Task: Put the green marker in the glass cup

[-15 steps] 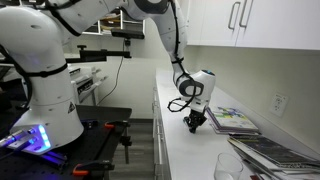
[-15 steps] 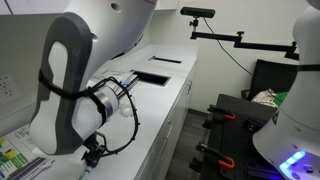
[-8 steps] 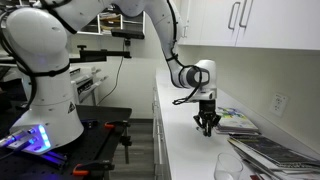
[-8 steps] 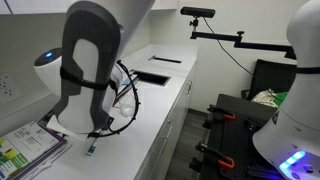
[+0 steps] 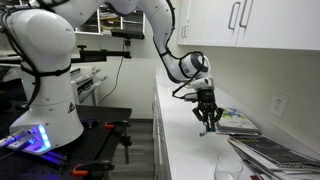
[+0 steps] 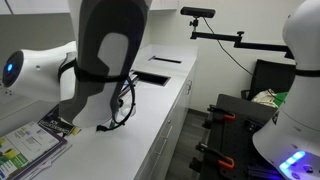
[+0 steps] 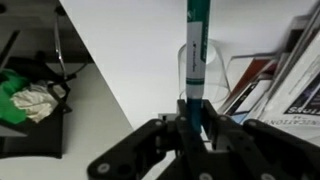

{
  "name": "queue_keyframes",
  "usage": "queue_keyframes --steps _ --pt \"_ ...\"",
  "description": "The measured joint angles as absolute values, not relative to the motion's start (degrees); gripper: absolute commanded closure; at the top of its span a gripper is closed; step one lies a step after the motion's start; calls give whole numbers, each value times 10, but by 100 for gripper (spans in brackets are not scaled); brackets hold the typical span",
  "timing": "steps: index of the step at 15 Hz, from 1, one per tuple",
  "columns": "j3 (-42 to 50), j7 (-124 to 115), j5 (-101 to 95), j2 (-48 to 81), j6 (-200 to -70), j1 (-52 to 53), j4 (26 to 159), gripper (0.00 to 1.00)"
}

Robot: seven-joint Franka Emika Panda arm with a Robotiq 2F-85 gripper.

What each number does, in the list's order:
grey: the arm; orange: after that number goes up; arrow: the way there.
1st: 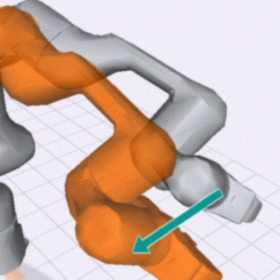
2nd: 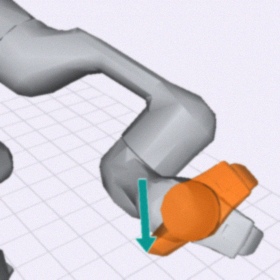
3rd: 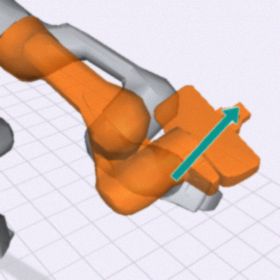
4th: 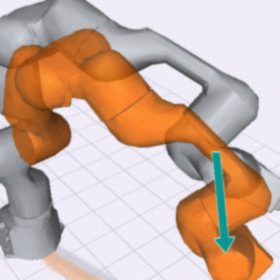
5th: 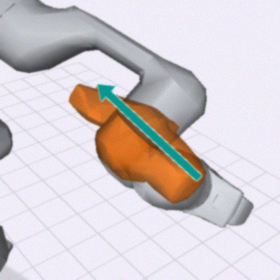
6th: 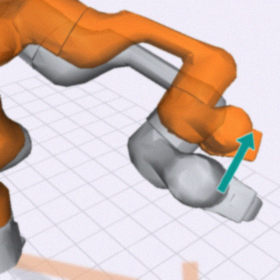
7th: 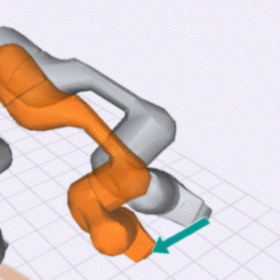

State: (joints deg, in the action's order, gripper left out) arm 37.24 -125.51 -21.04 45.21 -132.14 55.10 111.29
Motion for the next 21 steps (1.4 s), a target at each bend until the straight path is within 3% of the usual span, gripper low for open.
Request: queue_keyframes --steps 7,21 --pt "332 -1336 -365 453 -1190 511 1066 95" --pt "130 -1399 -534 480 -1037 265 959 95"
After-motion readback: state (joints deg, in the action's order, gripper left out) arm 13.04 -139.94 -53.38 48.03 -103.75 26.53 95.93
